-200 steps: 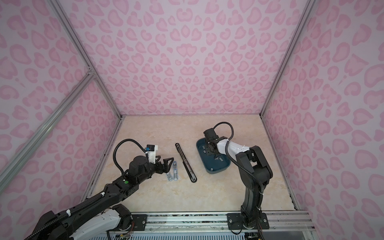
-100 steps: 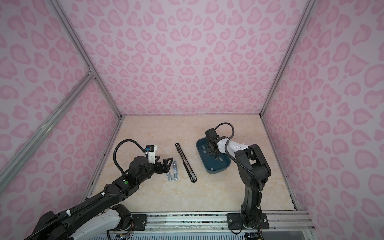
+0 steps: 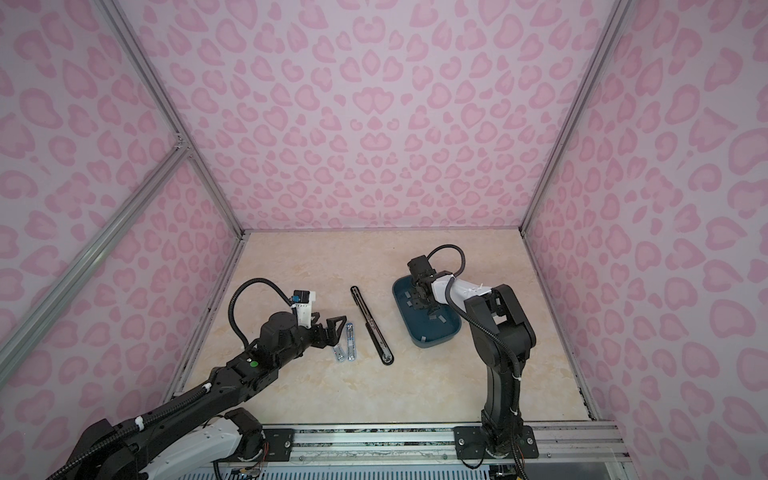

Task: Load the staples into the stapler
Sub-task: 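Lower the right gripper and grasp another grey staple strip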

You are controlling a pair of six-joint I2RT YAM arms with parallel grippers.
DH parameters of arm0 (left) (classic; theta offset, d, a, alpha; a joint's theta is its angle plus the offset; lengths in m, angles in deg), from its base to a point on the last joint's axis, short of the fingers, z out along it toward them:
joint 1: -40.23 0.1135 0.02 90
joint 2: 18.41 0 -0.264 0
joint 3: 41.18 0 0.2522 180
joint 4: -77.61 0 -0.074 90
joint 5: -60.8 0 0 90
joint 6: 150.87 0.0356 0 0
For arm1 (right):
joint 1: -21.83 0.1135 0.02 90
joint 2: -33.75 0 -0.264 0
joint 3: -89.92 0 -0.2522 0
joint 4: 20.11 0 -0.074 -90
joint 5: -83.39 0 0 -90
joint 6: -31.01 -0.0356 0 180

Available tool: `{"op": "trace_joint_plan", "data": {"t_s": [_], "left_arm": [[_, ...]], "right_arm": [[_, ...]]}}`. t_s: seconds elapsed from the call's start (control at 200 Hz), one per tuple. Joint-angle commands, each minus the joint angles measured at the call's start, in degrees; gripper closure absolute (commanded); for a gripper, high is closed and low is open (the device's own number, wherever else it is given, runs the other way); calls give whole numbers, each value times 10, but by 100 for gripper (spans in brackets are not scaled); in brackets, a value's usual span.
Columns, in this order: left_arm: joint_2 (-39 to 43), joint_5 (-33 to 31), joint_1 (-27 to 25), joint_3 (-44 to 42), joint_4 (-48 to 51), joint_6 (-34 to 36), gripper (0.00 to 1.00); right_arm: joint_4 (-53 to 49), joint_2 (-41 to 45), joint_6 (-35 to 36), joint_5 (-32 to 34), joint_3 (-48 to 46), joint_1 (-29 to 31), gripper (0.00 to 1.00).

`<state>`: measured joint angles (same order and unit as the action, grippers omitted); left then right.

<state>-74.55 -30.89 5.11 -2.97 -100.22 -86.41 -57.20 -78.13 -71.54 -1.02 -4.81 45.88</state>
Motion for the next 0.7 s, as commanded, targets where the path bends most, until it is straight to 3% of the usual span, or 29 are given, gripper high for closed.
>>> {"op": "trace_joint_plan", "data": {"t_s": [0.0, 0.695], "left_arm": [[-1, 5, 0, 5, -12, 0, 0], [9, -1, 0, 4, -6, 1, 0]], "right_arm": [[-15, -15, -4, -3, -1, 0, 62], [-18, -33, -4, -13, 8, 1, 71]]}}
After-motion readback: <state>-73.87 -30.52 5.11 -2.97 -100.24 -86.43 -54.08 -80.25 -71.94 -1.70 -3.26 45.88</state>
